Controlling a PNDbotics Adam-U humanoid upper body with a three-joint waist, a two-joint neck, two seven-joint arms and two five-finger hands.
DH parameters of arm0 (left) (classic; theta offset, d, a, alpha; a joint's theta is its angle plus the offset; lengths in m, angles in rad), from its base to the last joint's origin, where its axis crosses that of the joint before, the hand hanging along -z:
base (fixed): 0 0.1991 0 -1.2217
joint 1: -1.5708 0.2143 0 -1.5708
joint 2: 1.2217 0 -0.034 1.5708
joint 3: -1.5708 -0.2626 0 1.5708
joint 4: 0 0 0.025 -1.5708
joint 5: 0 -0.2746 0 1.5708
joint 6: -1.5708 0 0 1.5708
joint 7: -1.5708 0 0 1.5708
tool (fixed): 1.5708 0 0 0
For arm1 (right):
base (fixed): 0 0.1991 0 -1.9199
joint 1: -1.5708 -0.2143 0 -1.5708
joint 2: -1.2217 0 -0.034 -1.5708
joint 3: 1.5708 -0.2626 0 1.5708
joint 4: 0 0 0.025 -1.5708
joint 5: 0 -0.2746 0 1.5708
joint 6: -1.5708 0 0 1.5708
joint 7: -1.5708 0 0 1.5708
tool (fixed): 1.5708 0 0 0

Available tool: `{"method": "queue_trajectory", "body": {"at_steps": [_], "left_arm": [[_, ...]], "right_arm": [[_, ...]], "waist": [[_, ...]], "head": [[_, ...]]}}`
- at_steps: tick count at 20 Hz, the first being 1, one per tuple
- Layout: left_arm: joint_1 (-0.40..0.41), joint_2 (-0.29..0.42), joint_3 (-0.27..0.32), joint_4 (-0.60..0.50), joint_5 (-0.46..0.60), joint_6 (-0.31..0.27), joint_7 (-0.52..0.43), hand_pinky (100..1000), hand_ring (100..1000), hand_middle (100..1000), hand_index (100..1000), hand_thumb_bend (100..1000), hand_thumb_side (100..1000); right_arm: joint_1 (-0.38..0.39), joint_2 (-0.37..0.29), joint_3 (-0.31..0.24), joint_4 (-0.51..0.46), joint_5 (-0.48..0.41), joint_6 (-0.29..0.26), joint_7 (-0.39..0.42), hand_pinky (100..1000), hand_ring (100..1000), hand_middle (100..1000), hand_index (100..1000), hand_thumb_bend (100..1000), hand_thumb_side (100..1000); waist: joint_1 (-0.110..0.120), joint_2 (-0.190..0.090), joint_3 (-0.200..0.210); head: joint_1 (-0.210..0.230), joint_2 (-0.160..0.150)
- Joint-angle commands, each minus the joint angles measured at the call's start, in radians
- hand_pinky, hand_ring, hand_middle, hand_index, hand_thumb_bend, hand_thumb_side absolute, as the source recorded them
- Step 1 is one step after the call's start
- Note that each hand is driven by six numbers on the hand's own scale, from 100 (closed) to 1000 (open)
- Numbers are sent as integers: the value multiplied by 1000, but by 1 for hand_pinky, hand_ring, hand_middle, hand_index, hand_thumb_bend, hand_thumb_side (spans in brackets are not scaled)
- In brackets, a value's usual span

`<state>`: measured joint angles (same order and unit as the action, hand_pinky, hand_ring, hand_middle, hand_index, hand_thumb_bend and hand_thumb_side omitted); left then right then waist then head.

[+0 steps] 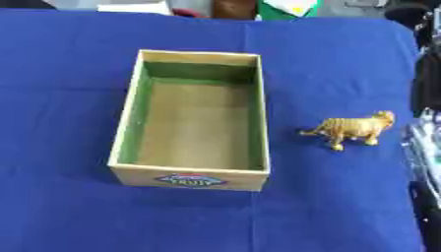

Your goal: Pick up objects on the table and place them in the box.

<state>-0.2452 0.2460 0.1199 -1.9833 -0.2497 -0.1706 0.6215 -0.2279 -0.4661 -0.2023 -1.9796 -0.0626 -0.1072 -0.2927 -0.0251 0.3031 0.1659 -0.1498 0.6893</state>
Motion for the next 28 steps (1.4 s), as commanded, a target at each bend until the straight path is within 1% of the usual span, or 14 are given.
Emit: {"method": "queue_trajectory", "body": {"at_steps": [1, 4, 6, 7, 13, 17, 19, 21, 23, 24, 25, 26, 27, 28], "left_arm": [[-3, 23, 5, -17, -2, 1, -2, 498, 548, 534, 696, 100, 465], [3, 41, 4, -17, -7, 2, -3, 498, 548, 534, 696, 100, 466], [6, 48, 4, -17, -9, 3, -4, 498, 549, 534, 696, 100, 467], [7, 50, 4, -17, -10, 4, -4, 498, 549, 534, 696, 100, 467], [12, 63, 3, -17, -14, 5, -6, 497, 550, 534, 696, 100, 467], [10, 64, 0, -17, -13, 5, -9, 497, 550, 534, 695, 100, 466], [10, 62, -1, -17, -13, 5, -11, 497, 550, 534, 694, 100, 467], [10, 60, -2, -17, -12, 4, -13, 497, 550, 534, 695, 100, 467], [9, 58, -3, -17, -10, 3, -15, 497, 551, 534, 694, 100, 467], [8, 58, -3, -17, -9, 3, -16, 497, 551, 534, 694, 100, 466], [7, 56, -4, -17, -9, 3, -17, 497, 551, 534, 694, 100, 466], [6, 54, -4, -17, -8, 3, -17, 497, 551, 534, 694, 100, 466], [6, 52, -5, -17, -6, 3, -18, 497, 551, 534, 694, 100, 466], [6, 51, -5, -17, -6, 3, -18, 497, 551, 534, 694, 100, 466]], "right_arm": [[-10, -41, -2, -20, 21, 4, 0, 821, 719, 724, 844, 100, 1000], [-36, -86, 39, -20, 51, -12, 27, 830, 744, 751, 843, 100, 1000], [-46, -128, 64, -20, 77, -5, 53, 836, 762, 769, 840, 100, 1000], [-48, -150, 72, -20, 91, 3, 67, 844, 783, 790, 841, 100, 1000], [-24, -286, 155, -20, 174, 80, 150, 857, 833, 845, 870, 100, 1000], [-13, -376, 204, -20, 230, 129, 206, 862, 852, 861, 881, 100, 1000], [-7, -424, 229, -20, 259, 144, 235, 873, 882, 871, 894, 100, 1000], [-1, -473, 249, -20, 289, 147, 265, 878, 894, 874, 892, 108, 1000], [4, -517, 259, -20, 316, 133, 292, 883, 899, 877, 893, 141, 1000], [8, -539, 263, -20, 330, 122, 306, 887, 903, 877, 890, 175, 1000], [11, -563, 262, -20, 345, 112, 321, 894, 911, 873, 889, 228, 1000], [17, -586, 264, -20, 359, 100, 335, 897, 914, 873, 892, 254, 1000], [23, -609, 265, -20, 373, 88, 349, 903, 921, 872, 895, 302, 996], [31, -631, 265, -20, 387, 77, 363, 912, 931, 875, 899, 376, 943]], "waist": [[-1, -17, 0], [-17, -27, -5], [-21, -31, -9], [-23, -32, -10], [-33, -38, -19], [-33, -39, -20], [-33, -38, -19], [-31, -37, -18], [-30, -36, -18], [-29, -36, -17], [-27, -35, -17], [-26, -34, -15], [-24, -34, -14], [-23, -33, -13]], "head": [[1, -5], [2, -1], [3, 0], [4, 0], [1, 7], [-1, 4], [0, 0], [-1, -3], [-2, -5], [-3, -7], [-5, -9], [-7, -11], [-8, -13], [-9, -15]]}}
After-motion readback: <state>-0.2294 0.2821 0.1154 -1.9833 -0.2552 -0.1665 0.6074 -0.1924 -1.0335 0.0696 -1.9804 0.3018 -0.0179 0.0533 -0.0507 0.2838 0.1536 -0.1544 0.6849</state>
